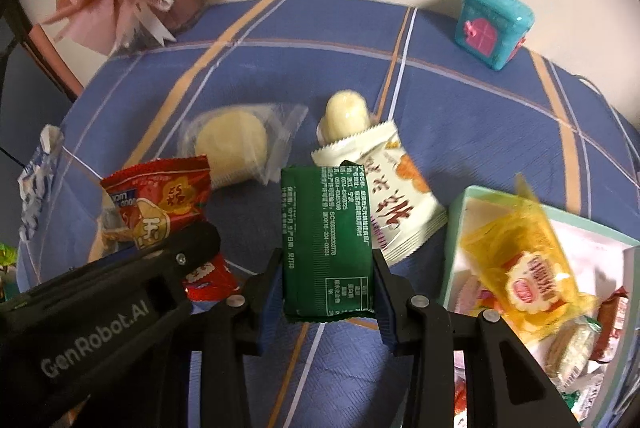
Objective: Organize snacks
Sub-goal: 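Close left gripper on red chip bag while right gripper grasps green packet, then lift both held packets and carry them over the white tray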
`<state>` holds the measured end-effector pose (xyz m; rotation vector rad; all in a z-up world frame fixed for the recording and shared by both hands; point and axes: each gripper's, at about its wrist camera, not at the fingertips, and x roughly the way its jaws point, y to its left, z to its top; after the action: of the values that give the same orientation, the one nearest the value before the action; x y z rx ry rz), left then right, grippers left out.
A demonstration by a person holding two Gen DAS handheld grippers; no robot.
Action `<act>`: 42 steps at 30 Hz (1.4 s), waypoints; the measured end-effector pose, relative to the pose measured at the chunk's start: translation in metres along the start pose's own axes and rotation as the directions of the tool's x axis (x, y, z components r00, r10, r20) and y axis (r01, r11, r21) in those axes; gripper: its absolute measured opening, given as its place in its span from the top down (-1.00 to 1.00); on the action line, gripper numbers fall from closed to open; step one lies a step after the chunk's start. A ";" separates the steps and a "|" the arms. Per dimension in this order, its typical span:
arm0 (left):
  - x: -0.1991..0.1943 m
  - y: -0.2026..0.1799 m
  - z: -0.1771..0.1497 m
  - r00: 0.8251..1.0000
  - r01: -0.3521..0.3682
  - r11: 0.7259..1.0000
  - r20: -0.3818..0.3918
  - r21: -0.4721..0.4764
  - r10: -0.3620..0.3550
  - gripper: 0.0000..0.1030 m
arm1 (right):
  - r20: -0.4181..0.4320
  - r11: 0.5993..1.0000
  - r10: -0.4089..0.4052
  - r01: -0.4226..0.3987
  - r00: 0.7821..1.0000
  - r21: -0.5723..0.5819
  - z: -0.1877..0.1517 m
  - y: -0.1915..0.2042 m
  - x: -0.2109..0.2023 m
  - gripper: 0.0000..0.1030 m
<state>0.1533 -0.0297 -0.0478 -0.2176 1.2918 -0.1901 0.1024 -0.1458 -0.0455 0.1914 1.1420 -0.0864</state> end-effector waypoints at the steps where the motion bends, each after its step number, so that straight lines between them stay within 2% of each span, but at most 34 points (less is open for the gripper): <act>1: -0.005 -0.001 0.000 1.000 0.001 1.000 0.009 0.001 -0.001 0.00 | 0.006 1.000 0.002 -0.002 1.000 0.006 0.001 -0.002 -0.004 0.17; 11: -0.046 -0.010 -0.007 0.996 0.022 1.000 0.084 0.022 -0.023 0.00 | 0.048 0.997 -0.022 0.018 0.999 0.077 0.007 -0.028 -0.046 0.17; 25: -0.061 -0.034 -0.022 0.995 0.036 0.997 0.094 0.066 -0.042 0.00 | 0.075 0.967 -0.071 0.050 0.995 0.250 -0.002 -0.111 -0.087 0.18; 34: -0.061 -0.082 -0.044 0.994 0.039 0.985 0.090 0.170 -0.055 0.00 | 0.090 0.917 -0.125 0.081 0.988 0.390 -0.018 -0.179 -0.113 0.17; 42: -0.059 -0.144 -0.080 0.995 0.046 0.944 0.065 0.327 -0.071 0.00 | 0.100 0.867 -0.176 0.106 0.979 0.486 -0.039 -0.234 -0.136 0.17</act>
<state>0.0582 -0.1571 0.0239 0.0198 1.1593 -0.4382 -0.0272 -0.3717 0.0375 0.5356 0.9746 -0.5114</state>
